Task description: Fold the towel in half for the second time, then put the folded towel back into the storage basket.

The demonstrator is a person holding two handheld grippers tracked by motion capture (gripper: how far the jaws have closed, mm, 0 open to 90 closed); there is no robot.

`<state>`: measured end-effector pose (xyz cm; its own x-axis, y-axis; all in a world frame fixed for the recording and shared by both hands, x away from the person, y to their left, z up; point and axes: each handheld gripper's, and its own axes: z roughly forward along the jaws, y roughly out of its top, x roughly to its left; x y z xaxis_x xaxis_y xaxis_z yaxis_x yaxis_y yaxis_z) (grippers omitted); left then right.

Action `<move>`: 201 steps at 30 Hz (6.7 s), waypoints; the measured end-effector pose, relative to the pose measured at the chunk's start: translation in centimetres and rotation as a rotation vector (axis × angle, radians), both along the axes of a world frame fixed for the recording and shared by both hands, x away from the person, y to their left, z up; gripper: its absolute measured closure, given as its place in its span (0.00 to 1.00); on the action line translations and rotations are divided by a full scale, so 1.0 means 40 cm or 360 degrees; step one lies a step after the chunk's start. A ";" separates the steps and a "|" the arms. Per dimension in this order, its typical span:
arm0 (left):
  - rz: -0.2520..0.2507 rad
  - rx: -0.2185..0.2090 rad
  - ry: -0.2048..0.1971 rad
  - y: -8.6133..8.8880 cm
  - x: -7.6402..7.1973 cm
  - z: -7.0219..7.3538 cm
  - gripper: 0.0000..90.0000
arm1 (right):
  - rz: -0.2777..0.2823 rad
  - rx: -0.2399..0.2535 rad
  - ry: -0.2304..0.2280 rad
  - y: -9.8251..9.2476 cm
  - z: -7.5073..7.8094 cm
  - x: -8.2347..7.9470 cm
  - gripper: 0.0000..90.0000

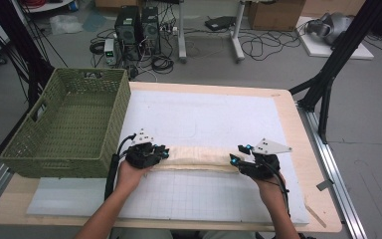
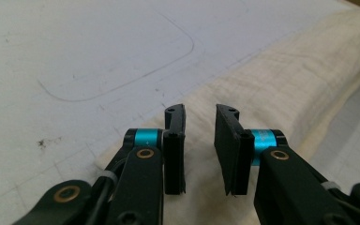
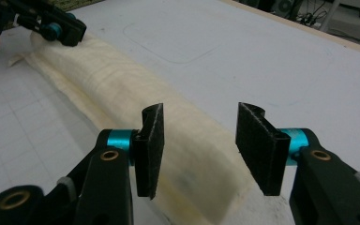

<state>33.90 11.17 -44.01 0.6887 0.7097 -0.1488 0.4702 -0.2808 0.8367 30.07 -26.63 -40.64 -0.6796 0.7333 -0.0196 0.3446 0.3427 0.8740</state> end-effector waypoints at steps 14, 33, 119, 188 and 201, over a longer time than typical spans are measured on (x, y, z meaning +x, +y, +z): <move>-0.0019 0.0074 0.0018 0.006 -0.013 -0.019 0.85 | 0.0112 -0.0058 0.0175 0.166 -0.058 0.075 0.69; -0.0001 0.0161 -0.0028 0.014 -0.037 -0.022 0.80 | -0.0064 -0.0159 0.0256 0.004 -0.092 0.005 0.70; 0.0090 -0.0325 -0.0302 0.088 -0.074 0.066 0.20 | -0.0318 -0.0020 -0.0031 -0.156 -0.011 -0.092 0.13; 0.0165 0.0143 0.0093 0.052 -0.092 -0.023 0.55 | -0.0220 -0.0055 0.0034 -0.126 -0.031 -0.085 0.13; 0.0057 0.0096 0.0081 0.044 -0.100 -0.024 0.87 | -0.0219 -0.0063 0.0059 -0.119 -0.038 -0.081 0.13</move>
<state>29.88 12.93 -44.96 0.6555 0.7423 -0.1391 0.5222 -0.3124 0.7936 26.82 -31.40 -42.15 -0.5737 0.8186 -0.0272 0.4222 0.3240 0.8466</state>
